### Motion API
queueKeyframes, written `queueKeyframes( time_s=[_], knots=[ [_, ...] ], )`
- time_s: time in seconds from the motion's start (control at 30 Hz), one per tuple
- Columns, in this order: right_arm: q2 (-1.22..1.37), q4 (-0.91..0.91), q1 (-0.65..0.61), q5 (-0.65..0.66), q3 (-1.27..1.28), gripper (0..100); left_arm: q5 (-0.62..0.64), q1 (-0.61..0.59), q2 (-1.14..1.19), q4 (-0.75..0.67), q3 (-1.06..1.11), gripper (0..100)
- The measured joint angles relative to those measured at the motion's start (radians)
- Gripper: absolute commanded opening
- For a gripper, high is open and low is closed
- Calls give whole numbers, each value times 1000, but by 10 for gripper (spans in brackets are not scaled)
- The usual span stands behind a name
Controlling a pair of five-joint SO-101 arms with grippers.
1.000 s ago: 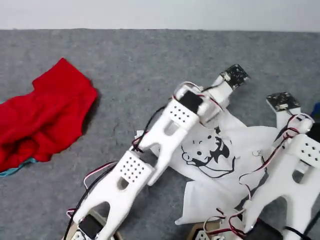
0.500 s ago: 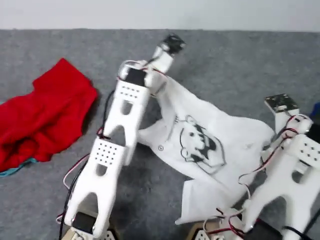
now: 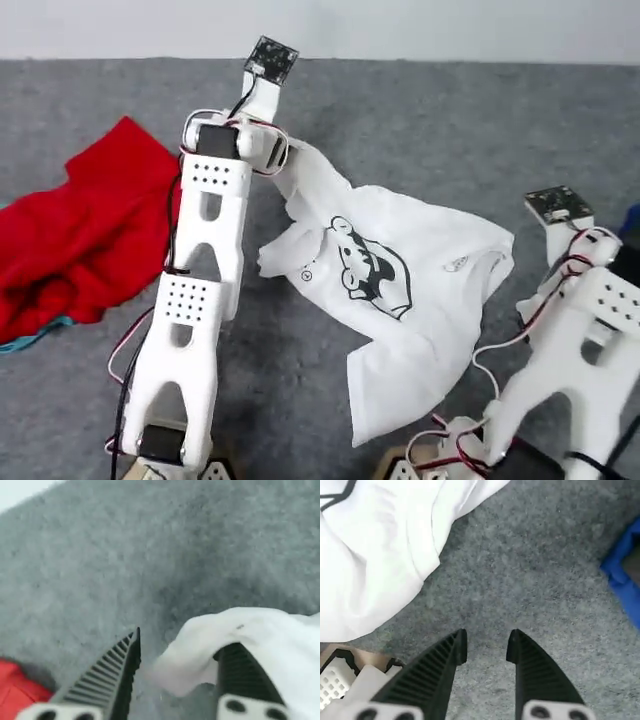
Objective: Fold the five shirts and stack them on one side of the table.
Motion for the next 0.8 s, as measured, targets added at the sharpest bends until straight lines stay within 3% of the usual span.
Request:
queueKeyframes(
  time_s=[0.23,0.43,0.57,0.8],
  knots=[
    [0,0,0,0,18,144,0,-3,-23,213,-29,246],
    [0,0,0,0,49,144,-15,-2,-153,236,38,207],
    [0,-2,0,0,49,144,-107,0,-301,239,310,199],
    [0,-3,0,0,49,144,-226,92,-614,236,980,199]
  ],
)
